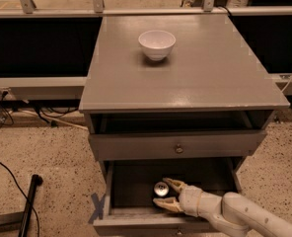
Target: Pick pepsi can from middle drawer and place on counter
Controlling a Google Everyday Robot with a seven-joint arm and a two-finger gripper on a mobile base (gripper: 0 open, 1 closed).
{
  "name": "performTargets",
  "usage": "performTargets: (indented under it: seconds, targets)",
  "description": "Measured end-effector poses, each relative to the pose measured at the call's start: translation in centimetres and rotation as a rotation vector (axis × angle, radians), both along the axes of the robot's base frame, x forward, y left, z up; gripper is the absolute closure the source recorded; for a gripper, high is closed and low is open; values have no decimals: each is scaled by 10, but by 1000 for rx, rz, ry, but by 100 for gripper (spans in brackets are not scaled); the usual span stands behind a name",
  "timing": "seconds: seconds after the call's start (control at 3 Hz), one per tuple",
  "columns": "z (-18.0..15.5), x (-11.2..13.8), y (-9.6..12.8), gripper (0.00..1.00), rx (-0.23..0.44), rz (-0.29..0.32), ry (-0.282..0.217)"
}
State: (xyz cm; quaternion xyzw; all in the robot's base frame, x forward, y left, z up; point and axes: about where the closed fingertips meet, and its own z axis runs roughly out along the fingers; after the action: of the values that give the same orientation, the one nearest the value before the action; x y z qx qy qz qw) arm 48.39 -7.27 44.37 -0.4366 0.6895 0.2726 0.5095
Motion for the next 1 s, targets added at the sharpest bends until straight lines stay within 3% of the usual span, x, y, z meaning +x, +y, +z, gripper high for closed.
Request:
performTargets:
  seconds: [0.33, 0.67, 1.0]
  targets:
    - [-3, -3, 1, 44, -4, 2, 9]
    - [2, -6, 3, 62, 48, -8, 26]
    - [57, -2, 1, 86, 130, -19, 12]
